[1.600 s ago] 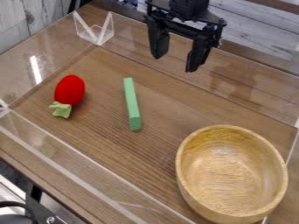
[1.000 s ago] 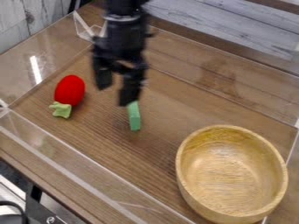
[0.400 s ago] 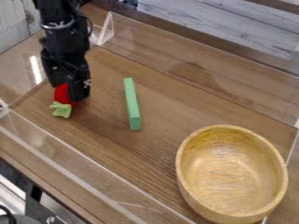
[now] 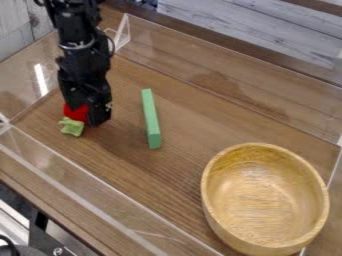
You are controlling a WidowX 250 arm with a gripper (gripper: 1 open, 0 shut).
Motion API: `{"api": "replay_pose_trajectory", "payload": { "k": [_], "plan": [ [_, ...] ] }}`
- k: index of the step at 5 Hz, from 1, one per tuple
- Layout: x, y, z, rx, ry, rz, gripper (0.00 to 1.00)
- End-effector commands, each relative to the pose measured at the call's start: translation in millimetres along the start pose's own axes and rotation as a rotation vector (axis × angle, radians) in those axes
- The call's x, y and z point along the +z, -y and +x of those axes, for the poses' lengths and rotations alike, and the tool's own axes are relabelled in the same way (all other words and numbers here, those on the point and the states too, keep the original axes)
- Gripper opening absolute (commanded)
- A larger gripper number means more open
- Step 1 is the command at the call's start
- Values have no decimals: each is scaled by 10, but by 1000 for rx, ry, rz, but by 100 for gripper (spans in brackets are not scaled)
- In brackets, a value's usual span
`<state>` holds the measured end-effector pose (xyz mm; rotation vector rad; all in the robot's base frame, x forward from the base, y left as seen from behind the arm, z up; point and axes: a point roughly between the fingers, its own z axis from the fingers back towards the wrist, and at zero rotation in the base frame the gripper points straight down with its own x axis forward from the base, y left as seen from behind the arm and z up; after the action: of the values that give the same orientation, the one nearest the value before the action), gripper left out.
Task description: Move the red object to the right side of the table
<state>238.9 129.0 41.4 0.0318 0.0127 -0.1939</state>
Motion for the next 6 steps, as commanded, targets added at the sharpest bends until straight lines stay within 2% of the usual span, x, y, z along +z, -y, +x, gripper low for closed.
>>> {"api": "replay_pose_trajectory", "payload": {
  "k": [1, 2, 3, 4, 5, 6],
  "plan": [
    [174, -227, 118, -3, 40, 25, 100],
    [218, -358, 119, -9, 39, 8, 100],
    [135, -515, 65, -11, 34, -6, 0],
    [64, -653, 23, -18, 25, -24, 0],
    [62, -604, 51, 20, 22, -51, 100],
    [62, -550, 85, 58, 18, -75, 100]
  ]
}}
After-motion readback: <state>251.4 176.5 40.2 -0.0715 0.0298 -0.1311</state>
